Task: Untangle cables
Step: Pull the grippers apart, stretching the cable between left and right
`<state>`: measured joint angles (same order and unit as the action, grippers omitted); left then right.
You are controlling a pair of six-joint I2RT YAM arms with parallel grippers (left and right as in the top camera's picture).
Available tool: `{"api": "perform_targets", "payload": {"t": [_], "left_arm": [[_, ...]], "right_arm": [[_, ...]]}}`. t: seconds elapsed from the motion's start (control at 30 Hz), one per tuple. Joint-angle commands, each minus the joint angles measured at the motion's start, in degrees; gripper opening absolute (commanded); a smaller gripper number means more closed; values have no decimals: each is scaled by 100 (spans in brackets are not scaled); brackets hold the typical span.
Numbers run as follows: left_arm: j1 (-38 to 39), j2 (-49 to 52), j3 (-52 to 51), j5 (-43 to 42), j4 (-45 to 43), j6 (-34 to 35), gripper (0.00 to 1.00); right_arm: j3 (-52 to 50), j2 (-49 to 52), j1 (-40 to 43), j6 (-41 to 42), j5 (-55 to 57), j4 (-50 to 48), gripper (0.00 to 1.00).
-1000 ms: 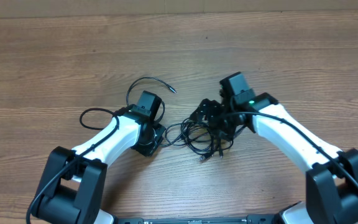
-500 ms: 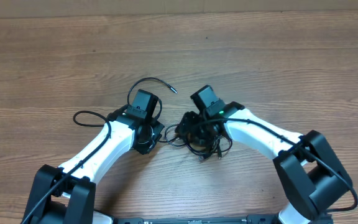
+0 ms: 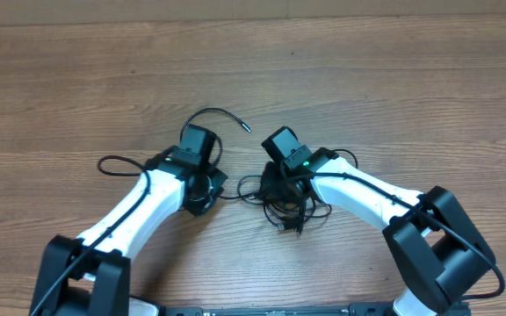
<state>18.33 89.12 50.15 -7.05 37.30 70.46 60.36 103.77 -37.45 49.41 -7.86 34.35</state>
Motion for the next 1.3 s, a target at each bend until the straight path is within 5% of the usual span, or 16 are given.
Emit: {"api": "perform_targets", "payload": {"t": [0.0,0.23,0.73,1.27], "left_arm": [[-570,-531,66,127,46,-1047,4],[-2124,-1462,695,122,623,-1746,4],[-4122,-2586,975,122,1073,-2201,4],[-5963,-2592,1390,-529,1182,-2420,4]], "right_arm": [[2,-238,385,-210,750,664,4],[2,-1097,1628,-109,2396,2214,4],[-2,-1434,4181,-308,2391,2310,4],[-31,-1427,4922,-492,3193,2304,4]]}}
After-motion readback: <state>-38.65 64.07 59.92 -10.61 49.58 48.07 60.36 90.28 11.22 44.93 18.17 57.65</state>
